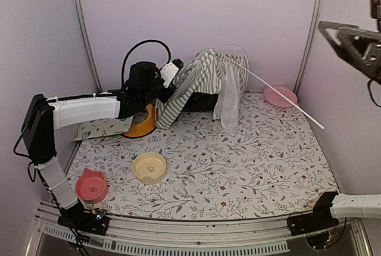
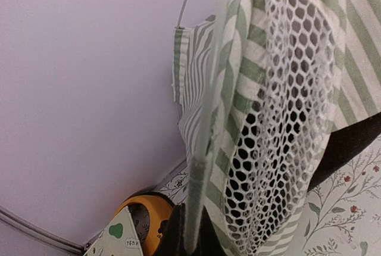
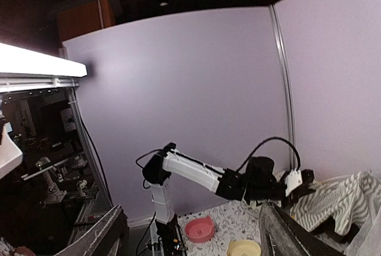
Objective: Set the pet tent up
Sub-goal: Pick up the tent pole from the tent, then pick up the tent fabric from the tent.
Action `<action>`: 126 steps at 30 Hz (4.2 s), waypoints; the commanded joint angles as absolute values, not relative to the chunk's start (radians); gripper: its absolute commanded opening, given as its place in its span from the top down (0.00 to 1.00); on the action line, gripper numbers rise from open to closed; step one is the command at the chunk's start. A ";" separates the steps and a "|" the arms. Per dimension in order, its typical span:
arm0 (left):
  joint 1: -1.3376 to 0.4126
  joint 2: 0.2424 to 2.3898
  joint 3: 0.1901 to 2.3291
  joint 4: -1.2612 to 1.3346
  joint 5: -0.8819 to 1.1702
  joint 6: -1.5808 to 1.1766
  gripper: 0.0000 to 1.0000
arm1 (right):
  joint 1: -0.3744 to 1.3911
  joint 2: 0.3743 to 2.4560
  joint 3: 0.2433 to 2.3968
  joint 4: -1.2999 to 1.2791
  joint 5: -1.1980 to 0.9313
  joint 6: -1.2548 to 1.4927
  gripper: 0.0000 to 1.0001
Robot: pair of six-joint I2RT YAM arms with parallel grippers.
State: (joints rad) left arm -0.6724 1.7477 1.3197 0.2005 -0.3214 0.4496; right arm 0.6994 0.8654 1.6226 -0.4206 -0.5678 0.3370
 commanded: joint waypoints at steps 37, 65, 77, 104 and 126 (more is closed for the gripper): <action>-0.641 1.690 1.157 0.389 -0.258 0.598 1.00 | 0.641 0.908 1.202 -0.749 -0.928 0.594 0.39; -0.641 1.719 1.165 0.385 -0.250 0.576 1.00 | 0.771 0.920 1.128 -0.576 -1.100 0.723 0.54; -0.641 1.726 1.178 0.383 -0.232 0.541 1.00 | 0.803 0.943 1.136 -0.587 -1.091 0.706 1.00; -0.913 1.607 0.989 0.775 -0.341 0.150 0.43 | 0.841 1.116 1.160 -0.379 -0.886 0.643 1.00; -0.916 2.104 1.513 0.589 -0.607 -0.092 0.40 | 0.853 1.151 1.186 -0.396 -0.859 0.617 1.00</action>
